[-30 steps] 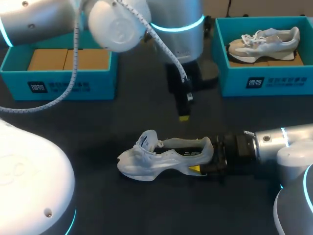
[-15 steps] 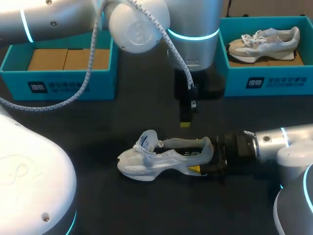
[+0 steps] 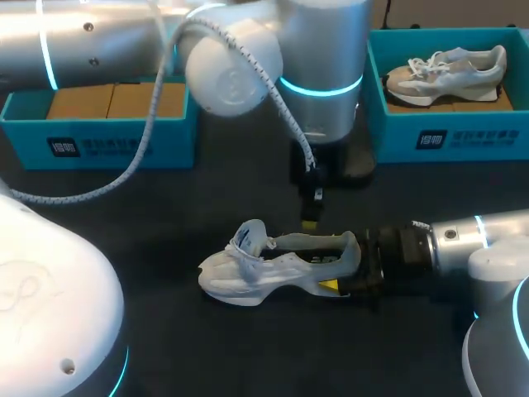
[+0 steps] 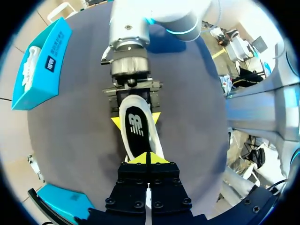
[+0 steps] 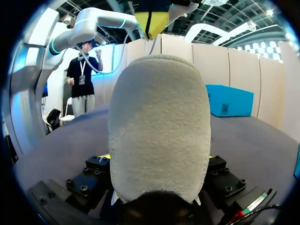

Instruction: Take the shoe out of the shoebox, open the shoe tongue, remove and reinsert the insole, then place the shoe into the shoebox

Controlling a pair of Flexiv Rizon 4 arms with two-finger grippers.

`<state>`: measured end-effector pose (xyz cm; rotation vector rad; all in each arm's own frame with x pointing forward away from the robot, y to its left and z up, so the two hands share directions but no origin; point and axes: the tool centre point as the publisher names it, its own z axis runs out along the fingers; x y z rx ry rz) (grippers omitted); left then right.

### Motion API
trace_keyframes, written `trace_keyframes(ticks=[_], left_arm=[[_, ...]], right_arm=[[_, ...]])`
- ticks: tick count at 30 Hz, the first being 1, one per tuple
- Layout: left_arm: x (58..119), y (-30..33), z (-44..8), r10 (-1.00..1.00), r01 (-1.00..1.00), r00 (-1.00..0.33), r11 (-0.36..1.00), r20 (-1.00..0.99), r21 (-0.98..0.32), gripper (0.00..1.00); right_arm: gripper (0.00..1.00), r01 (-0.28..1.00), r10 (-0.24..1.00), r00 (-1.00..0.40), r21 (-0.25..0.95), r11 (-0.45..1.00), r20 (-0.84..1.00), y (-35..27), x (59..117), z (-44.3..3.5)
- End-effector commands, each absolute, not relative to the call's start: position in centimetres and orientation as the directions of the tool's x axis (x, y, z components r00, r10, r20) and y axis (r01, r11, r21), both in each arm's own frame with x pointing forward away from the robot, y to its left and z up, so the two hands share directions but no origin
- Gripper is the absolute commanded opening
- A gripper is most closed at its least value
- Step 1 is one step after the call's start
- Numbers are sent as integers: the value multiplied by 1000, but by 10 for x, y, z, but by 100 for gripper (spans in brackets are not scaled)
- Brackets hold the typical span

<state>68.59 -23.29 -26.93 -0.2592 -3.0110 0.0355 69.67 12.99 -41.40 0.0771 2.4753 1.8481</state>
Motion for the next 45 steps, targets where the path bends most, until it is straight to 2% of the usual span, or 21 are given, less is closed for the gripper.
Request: trace_keyframes(ticks=[1, 19, 35, 45], left_arm=[[688, -234, -289, 170, 160, -976, 984, 135, -84, 0], [687, -237, -294, 166, 155, -977, 984, 135, -91, 0], [683, -249, -332, 245, 231, -961, 966, 128, -117, 0], [672, -251, -353, 274, 265, -951, 961, 145, -83, 0]], right_arm=[[0, 10, 69, -998, 957, 290, -10, 132, 697, -413], [0, 10, 69, -998, 957, 290, -10, 132, 697, -413], [0, 10, 69, -998, 957, 290, -10, 132, 697, -413], [0, 10, 69, -998, 957, 290, -10, 132, 697, -413]])
